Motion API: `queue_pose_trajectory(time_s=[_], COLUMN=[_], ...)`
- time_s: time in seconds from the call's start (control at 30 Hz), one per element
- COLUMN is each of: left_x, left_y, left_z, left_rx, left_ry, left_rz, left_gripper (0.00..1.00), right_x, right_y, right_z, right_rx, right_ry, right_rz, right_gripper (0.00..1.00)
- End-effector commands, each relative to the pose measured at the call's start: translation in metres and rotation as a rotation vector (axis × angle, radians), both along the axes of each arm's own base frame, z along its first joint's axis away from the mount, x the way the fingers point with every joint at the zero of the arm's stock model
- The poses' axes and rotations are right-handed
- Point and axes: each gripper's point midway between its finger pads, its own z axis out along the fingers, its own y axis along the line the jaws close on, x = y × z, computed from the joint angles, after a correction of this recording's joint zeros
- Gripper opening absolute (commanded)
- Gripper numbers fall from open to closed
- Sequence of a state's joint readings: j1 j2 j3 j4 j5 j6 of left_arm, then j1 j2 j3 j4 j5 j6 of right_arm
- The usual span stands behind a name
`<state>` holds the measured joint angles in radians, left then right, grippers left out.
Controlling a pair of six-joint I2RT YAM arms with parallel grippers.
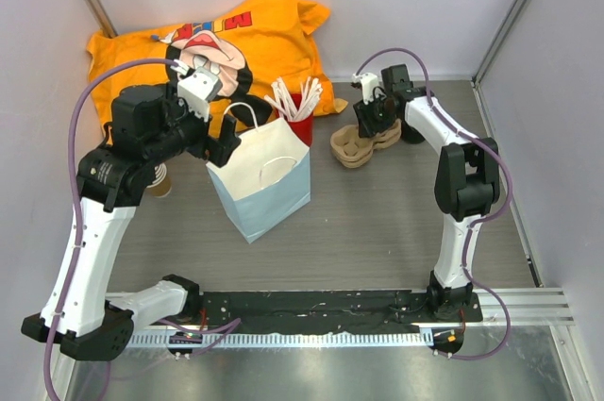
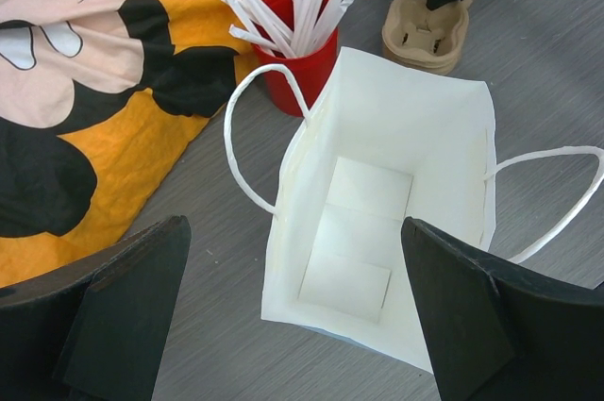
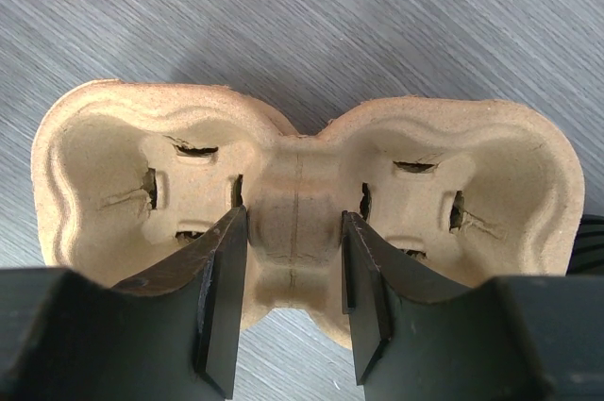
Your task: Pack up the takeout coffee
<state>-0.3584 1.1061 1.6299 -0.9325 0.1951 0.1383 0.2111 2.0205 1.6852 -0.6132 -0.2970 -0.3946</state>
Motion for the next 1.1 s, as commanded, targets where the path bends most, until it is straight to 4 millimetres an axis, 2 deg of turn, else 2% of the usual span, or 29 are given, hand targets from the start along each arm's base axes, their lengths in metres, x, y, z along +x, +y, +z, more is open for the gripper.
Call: queue_pose_trajectory(time_s=[0.0, 0.2, 0.3, 0.53, 0.67, 0.87, 1.07], left_x=[0.002, 0.003, 0.003, 0.003, 0.003, 0.004, 0.004], left_y=[-0.002, -0.003, -0.004, -0.004, -0.004, -0.004, -0.004], left_z=[0.008, 0.008, 0.008, 0.007, 0.007, 0.007, 0.007], left_rx=[-0.024, -0.029, -0.030, -0.032, -0.031, -0.031, -0.031], left_ry=[-0.031, -0.027, -0.026, -0.026, -0.024, -0.022, -0.022], left_rz=[-0.006, -0.010, -0.011, -0.015, -0.011, -0.012, -0.012], left_gripper=[1.00, 1.00, 1.00, 1.00, 1.00, 1.00, 1.00], right_x=[0.006, 0.006, 0.005, 0.005, 0.005, 0.003, 0.003], right_y=[0.003, -0.002, -0.003, -0.003, -0.001, 0.001, -0.005], right_z=[0.012, 0.014, 0.014, 0.013, 0.014, 0.009, 0.003], right_rx=[0.002, -0.029, -0.046, -0.063, -0.077, -0.101, -0.133], right_ry=[-0.048, -0.064, -0.069, -0.074, -0.081, -0.078, -0.075], right_rz=[0.006, 0.002, 0.008, 0.008, 0.016, 0.023, 0.015], right_gripper=[0.36, 0.39, 0.46, 0.47, 0.55, 0.52, 0.56])
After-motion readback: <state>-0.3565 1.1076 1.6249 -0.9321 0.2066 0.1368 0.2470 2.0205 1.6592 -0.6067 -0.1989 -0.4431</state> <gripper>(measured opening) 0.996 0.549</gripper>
